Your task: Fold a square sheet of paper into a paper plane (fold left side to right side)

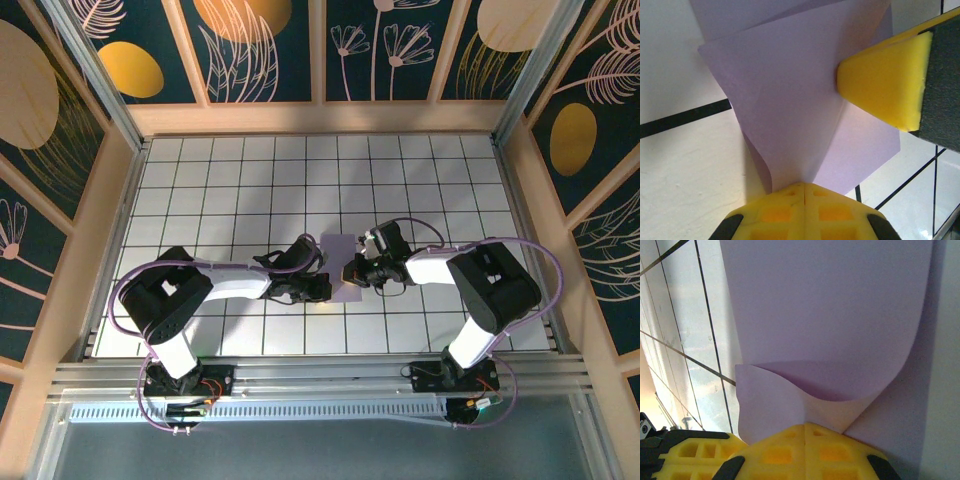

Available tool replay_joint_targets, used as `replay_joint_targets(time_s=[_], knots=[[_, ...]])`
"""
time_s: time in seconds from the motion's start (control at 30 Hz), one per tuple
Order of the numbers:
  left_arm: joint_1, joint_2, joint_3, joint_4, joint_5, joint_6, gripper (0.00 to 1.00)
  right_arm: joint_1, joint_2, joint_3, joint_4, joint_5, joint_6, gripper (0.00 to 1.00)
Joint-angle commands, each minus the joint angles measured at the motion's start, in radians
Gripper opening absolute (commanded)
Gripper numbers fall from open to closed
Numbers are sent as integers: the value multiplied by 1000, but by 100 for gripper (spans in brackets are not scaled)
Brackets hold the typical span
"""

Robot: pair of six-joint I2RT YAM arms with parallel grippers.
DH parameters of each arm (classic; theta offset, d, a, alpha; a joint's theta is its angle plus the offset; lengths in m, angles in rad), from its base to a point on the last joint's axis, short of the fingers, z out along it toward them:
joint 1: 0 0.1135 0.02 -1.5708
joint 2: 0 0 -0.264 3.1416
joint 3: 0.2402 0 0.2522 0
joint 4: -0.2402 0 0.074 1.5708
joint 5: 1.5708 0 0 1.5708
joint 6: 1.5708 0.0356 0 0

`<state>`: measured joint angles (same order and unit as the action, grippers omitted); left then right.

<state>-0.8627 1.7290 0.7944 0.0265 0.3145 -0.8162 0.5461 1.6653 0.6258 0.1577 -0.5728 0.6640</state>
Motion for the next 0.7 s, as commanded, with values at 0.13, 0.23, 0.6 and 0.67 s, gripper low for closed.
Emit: replay_joint_targets(time_s=[0.13,0.23,0.6,0.67], knots=[[2,23,-21,-27,-15,17,0,17,-1,-14,-61,19,-14,0],[2,23,-24,-23,-9,18,0,17,-18,3,-66,12,-14,0],[1,43,-30,-14,0,23,0,27,-126,39,-66,-7,-17,0],[1,44,-28,-20,-3,24,0,41,-122,35,-62,-7,-11,0]])
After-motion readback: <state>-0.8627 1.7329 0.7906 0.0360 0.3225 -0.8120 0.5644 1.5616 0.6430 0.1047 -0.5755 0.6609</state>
